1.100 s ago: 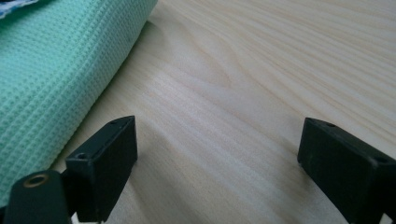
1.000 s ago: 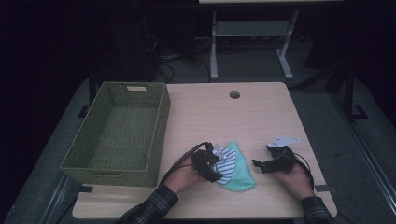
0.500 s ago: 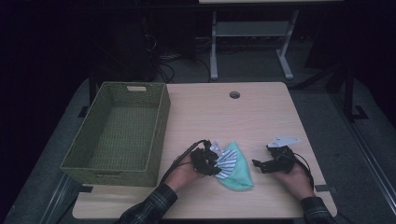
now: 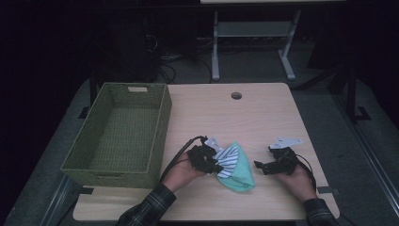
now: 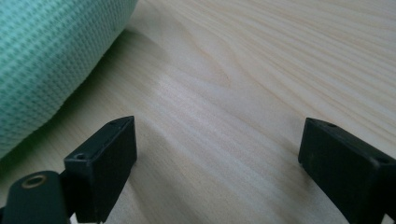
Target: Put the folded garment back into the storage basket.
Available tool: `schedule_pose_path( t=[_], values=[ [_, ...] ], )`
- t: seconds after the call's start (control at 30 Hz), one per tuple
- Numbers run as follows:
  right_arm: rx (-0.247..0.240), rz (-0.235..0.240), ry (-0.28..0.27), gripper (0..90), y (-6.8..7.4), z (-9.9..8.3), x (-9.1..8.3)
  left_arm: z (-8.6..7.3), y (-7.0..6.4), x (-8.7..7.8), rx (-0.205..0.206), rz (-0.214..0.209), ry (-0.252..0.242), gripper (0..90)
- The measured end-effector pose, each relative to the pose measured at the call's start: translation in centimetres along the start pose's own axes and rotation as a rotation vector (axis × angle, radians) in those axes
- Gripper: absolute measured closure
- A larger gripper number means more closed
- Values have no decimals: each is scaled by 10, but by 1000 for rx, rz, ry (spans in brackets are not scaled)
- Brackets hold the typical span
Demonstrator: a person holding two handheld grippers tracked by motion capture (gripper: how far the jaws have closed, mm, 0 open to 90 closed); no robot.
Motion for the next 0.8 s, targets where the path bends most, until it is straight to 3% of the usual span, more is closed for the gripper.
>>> schedule_pose_path(
  t=[0.47, 0.8],
  values=[
    [1, 0, -3, 109, 0, 0, 0, 18, -8, -28, -10, -25, -65, 739],
    [3, 1, -3, 109, 0, 0, 0, 30, -9, -52, -4, -4, -94, 738]
  ],
)
Point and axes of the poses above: each handheld gripper's, and its own axes: x roughly forward along the jaws, z roughly out of its top, y roughly to its left, the point moved 6 cm from there along x, roughly forward along the jaws, and after that the axes turned 11 degrees about -z, right-handed, at the moved point
